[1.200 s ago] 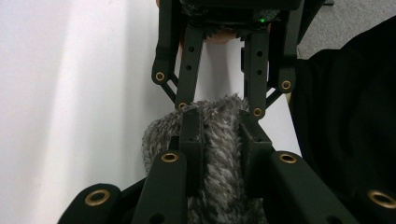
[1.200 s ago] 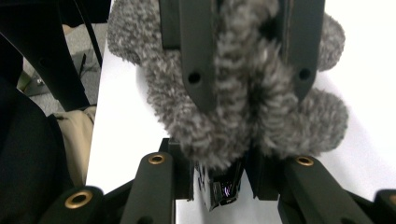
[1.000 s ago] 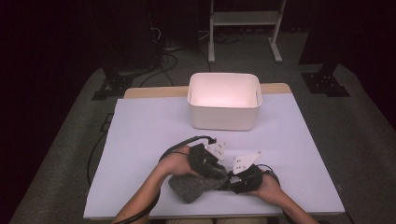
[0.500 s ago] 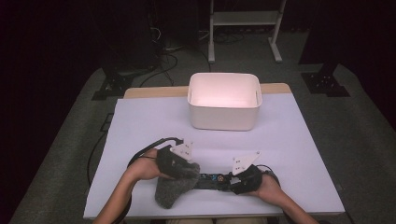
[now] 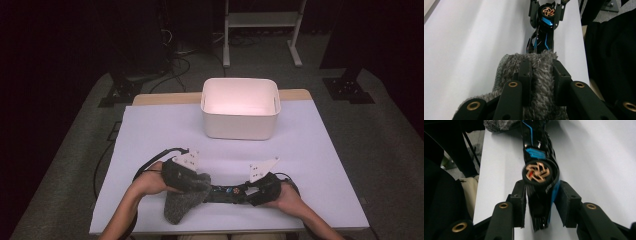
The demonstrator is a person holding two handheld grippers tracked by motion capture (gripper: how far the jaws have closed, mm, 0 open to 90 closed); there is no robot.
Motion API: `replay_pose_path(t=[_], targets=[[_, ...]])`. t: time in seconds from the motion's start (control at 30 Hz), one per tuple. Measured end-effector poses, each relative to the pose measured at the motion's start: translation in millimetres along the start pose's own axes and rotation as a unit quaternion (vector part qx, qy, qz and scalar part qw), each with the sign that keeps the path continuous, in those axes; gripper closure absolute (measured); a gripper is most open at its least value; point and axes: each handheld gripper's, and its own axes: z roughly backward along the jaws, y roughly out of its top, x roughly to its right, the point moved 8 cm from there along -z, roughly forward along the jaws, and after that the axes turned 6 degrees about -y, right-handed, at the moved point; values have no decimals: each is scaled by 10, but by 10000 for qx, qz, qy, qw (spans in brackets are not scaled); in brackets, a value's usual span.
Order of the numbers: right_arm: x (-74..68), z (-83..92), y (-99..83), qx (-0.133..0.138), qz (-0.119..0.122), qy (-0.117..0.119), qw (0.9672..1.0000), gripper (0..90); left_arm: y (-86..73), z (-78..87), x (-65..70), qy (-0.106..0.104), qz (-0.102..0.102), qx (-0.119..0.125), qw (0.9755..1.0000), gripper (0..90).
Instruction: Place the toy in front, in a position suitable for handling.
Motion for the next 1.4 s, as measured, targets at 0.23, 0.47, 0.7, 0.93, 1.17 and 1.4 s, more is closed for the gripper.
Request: replay_pose_path(t=[0.23,0.47,0.7,0.93,1.17,1.4], targets=[[-24,-76,215,37,292,-41,9996,518,85,-88,9,-135,-87,-59,9999,731],[-8,-137,257,-164,488,-89,9986,605,202,-90,-20,-184,-215,-78,9996,735],[47,38,239,-518,774,-127,9956,633,276,-131,-56,-226,-247,-69,9994,736],[155,255,71,-588,612,-232,9961,632,230,-126,-100,-170,-210,-40,9996,736],[177,332,23,-838,579,-236,9945,617,236,-237,-113,-316,-168,106,9993,736],[134,182,188,-1011,566,-209,9930,542,219,-245,-95,-364,-120,170,9991,736]])
